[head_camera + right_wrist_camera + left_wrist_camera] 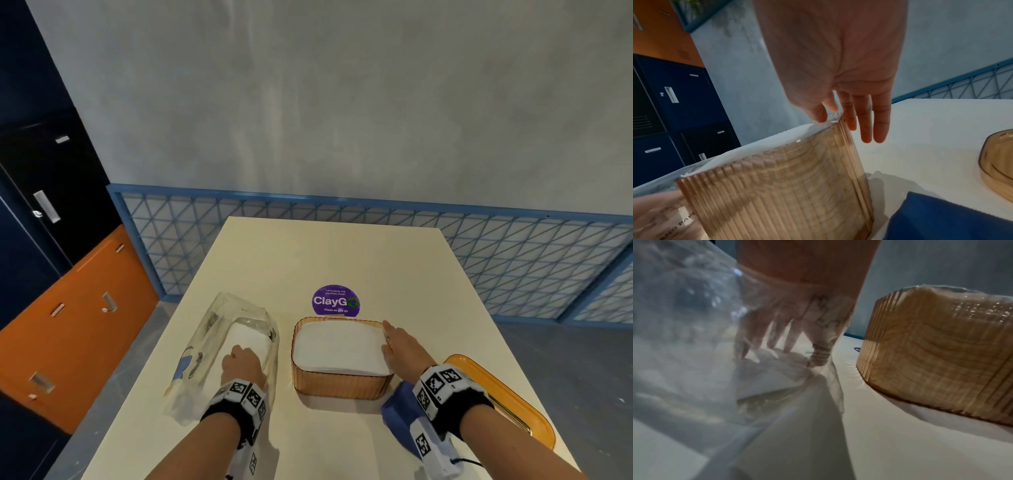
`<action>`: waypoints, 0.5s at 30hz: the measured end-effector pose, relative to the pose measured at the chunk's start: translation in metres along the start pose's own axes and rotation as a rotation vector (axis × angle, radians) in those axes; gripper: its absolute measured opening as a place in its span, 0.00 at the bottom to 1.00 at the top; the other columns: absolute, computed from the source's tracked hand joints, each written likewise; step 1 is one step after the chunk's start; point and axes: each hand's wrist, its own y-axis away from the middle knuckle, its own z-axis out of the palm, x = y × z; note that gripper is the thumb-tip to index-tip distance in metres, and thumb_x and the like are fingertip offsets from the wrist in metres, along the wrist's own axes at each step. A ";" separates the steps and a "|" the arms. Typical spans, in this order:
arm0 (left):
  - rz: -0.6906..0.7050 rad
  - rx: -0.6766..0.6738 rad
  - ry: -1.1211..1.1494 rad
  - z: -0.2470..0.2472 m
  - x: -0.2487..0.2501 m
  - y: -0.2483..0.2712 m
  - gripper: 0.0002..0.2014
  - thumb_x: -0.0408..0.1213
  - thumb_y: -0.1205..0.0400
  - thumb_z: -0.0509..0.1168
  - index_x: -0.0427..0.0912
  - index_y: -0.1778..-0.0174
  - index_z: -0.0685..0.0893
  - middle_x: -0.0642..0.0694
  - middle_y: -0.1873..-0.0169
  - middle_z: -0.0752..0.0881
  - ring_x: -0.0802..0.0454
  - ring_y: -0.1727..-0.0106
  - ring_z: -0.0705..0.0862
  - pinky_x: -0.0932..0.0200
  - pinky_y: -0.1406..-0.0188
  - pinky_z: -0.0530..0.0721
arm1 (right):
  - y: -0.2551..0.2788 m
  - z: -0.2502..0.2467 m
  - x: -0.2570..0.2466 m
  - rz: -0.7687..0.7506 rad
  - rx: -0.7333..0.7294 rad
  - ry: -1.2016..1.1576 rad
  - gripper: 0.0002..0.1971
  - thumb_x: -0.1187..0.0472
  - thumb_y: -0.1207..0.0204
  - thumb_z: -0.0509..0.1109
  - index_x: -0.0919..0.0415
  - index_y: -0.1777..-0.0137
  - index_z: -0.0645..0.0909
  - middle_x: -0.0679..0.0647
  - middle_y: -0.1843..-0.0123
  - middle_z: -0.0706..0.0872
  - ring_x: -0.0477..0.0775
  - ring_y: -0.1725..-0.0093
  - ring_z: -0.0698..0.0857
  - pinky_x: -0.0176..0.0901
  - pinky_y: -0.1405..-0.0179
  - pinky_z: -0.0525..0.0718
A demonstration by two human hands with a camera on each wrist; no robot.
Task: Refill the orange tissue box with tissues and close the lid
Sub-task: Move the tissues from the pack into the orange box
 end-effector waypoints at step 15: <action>0.005 -0.046 0.026 -0.010 -0.010 -0.004 0.16 0.31 0.14 0.52 0.39 0.29 0.67 0.40 0.27 0.64 0.42 0.26 0.67 0.52 0.27 0.72 | 0.004 -0.002 0.004 -0.003 -0.034 -0.030 0.28 0.58 0.13 0.49 0.59 0.17 0.45 0.59 0.21 0.67 0.58 0.24 0.70 0.43 0.27 0.68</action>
